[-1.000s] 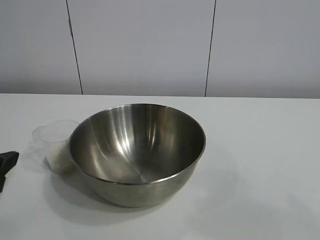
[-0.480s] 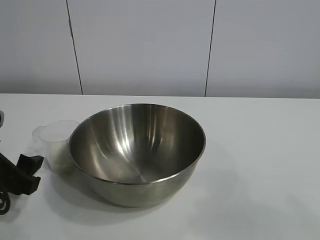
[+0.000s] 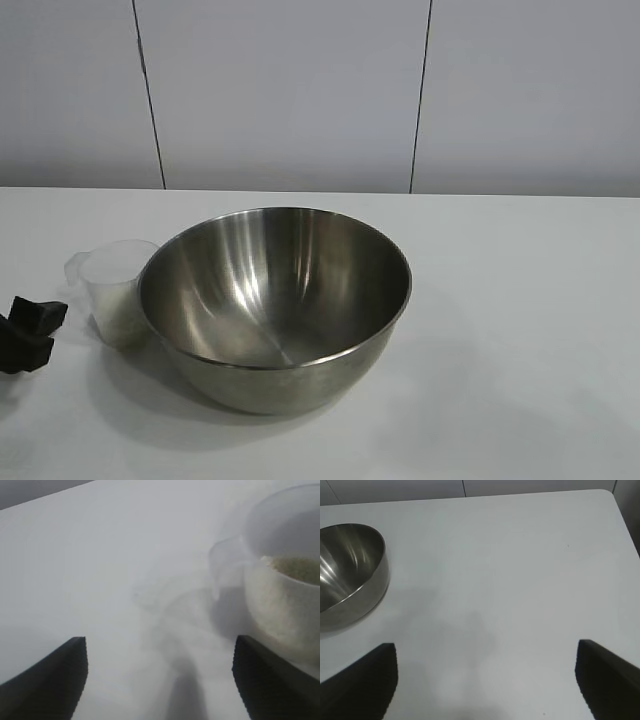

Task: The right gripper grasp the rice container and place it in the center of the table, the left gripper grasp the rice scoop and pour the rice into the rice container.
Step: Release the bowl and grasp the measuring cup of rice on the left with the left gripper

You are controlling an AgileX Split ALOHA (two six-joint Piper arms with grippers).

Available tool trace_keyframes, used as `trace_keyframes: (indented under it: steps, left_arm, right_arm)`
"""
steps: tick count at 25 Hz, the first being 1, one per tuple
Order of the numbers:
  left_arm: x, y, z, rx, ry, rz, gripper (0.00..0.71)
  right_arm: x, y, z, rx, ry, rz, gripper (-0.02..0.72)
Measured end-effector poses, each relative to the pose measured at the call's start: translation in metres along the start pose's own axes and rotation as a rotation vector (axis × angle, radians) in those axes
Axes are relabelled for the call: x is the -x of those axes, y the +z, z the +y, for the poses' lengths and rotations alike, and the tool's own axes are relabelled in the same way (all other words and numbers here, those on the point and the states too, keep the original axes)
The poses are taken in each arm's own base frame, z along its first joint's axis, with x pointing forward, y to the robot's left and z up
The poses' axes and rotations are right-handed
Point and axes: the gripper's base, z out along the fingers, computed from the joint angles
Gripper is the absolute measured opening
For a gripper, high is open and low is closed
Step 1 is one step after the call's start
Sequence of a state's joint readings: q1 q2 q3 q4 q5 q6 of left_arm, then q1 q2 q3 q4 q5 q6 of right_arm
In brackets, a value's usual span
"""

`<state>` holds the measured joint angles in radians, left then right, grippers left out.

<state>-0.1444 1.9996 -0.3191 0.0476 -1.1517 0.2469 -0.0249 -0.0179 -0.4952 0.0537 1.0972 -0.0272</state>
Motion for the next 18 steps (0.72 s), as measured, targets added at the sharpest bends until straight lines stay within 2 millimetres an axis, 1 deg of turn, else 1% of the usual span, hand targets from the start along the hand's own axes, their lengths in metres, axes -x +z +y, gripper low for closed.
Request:
trace_keyframes:
  steps: [4,7,9,12,14,18]
  left_arm:
    - [0.003,0.003,0.005,-0.047,0.000,-0.031,0.573]
    - [0.003,0.004,0.004,-0.081,0.009,-0.039,0.573]
    - [-0.001,0.004,0.002,-0.097,0.011,-0.030,0.573]
    - [-0.015,0.008,-0.002,-0.121,0.003,0.024,0.573]
    - [-0.020,0.009,-0.004,-0.133,0.002,0.045,0.573]
    - [-0.018,0.015,-0.003,-0.131,0.006,0.028,0.573]
  right_arm:
    - [0.000,0.000,0.000,0.000,0.000,0.000,0.661]
    - [0.000,0.000,0.000,0.000,0.000,0.000,0.661]
    - [0.000,0.000,0.000,0.000,0.000,0.000,0.661]
    - [0.000,0.000,0.000,0.000,0.000,0.000,0.661]
    - [0.000,0.000,0.000,0.000,0.000,0.000,0.661]
    - [0.000,0.000,0.000,0.000,0.000,0.000,0.661]
